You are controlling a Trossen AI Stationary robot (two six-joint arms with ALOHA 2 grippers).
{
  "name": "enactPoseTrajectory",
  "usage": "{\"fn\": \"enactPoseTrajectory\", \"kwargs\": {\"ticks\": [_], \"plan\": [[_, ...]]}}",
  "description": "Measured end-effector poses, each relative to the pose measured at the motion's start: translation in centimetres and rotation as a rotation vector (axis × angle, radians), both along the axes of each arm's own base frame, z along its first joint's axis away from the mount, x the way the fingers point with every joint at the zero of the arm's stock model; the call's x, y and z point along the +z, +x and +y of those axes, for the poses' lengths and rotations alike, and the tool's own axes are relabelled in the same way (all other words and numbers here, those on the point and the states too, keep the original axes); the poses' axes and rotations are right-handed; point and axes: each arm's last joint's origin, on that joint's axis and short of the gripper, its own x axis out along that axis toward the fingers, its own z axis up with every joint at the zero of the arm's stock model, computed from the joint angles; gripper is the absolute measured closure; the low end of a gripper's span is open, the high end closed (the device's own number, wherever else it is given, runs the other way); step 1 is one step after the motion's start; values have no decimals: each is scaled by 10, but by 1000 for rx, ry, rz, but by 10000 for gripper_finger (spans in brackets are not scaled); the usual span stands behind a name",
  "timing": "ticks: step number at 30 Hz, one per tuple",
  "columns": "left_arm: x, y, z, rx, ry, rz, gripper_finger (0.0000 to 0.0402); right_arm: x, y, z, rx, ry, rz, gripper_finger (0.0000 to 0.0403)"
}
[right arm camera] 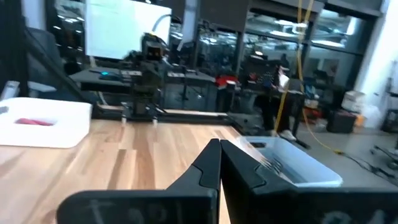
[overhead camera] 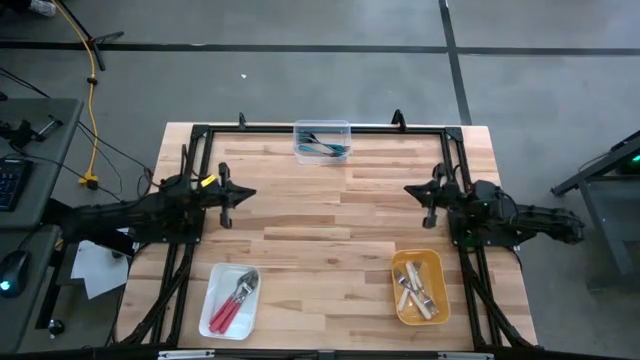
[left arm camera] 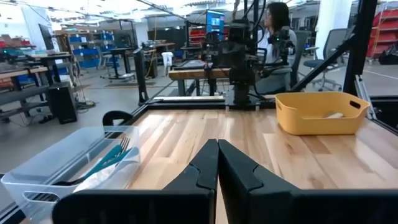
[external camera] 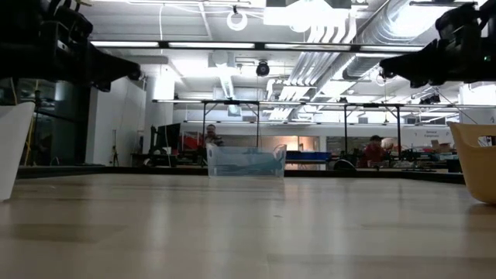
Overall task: Sort silverware by color (type)
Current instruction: Return to Home Position
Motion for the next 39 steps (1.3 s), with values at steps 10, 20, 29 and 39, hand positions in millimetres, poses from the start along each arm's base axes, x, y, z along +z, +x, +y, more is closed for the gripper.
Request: {"fn": "enactPoseTrajectory", "kwargs": {"ticks": [10, 20, 29, 39], "plan": [[-2, -11, 0, 97, -33, -12, 401, -2, -1, -2, -84, -11, 21, 403], [-2, -11, 3, 184, 26, 8, 401, -6, -1, -5, -183, 44, 47, 403], [-4, -10, 2, 163, -50, 8, 401, -5, -2, -7, -255, 47, 40, 403], [-10, -6, 4, 167, -138, 63, 401, -8, -1, -10, -348, 21, 86, 403]]}}
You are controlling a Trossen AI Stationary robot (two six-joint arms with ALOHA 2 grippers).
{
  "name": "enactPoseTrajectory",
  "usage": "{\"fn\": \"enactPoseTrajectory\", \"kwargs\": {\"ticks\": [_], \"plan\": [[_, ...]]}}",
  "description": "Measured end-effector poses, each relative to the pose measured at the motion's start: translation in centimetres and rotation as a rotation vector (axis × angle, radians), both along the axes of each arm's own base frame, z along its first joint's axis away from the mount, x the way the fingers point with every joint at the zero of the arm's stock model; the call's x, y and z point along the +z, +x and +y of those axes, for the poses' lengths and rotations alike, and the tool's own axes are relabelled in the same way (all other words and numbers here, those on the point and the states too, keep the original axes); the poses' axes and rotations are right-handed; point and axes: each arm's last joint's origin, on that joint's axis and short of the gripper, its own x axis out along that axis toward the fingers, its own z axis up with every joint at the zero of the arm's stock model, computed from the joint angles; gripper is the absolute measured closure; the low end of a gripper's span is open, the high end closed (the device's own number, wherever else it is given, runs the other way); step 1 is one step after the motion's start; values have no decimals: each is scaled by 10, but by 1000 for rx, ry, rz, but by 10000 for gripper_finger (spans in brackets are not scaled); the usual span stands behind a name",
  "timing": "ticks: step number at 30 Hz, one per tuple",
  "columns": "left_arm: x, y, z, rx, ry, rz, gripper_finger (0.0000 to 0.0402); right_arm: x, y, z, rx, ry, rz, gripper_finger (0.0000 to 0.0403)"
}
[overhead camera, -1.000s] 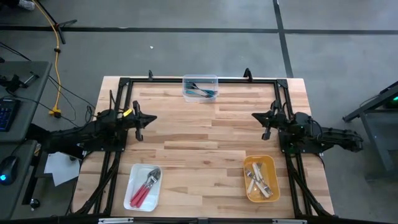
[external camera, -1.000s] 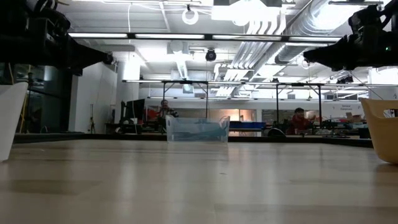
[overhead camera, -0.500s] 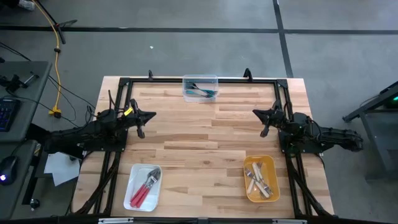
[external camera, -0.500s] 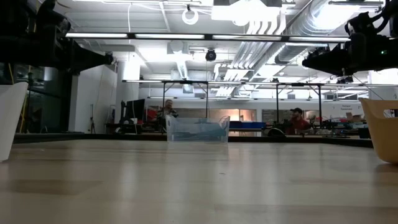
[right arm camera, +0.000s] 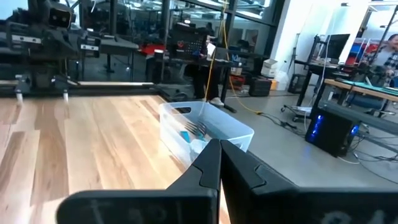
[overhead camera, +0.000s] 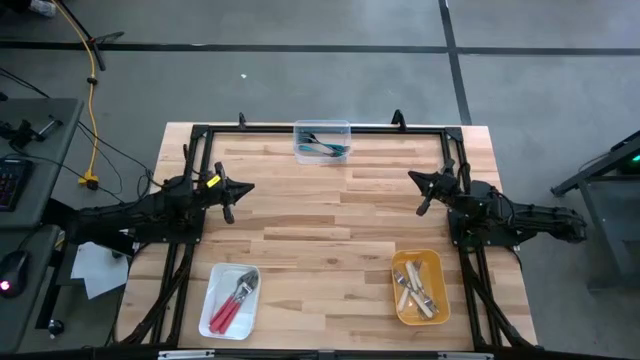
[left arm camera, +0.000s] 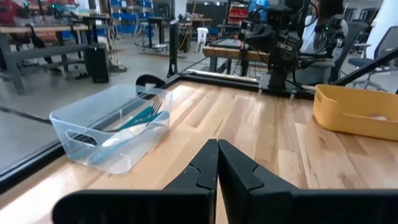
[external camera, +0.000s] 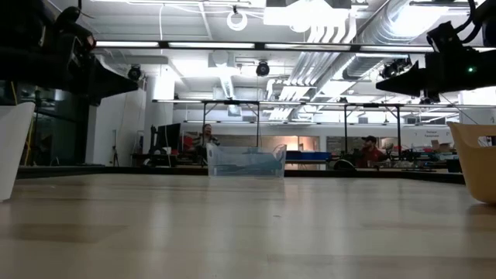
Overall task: Sort silverware by color (type)
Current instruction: Return to Home Position
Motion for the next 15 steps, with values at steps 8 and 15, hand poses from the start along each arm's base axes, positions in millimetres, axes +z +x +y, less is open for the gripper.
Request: {"fn": "enactPoseTrajectory", "kwargs": {"ticks": [8, 15], "plan": [[-3, 2, 0, 0, -9, 29, 401, -2, 1, 0, 4, 17, 13, 403], [-3, 2, 0, 0, -9, 29, 401, -2, 2, 0, 4, 18, 13, 402]]}}
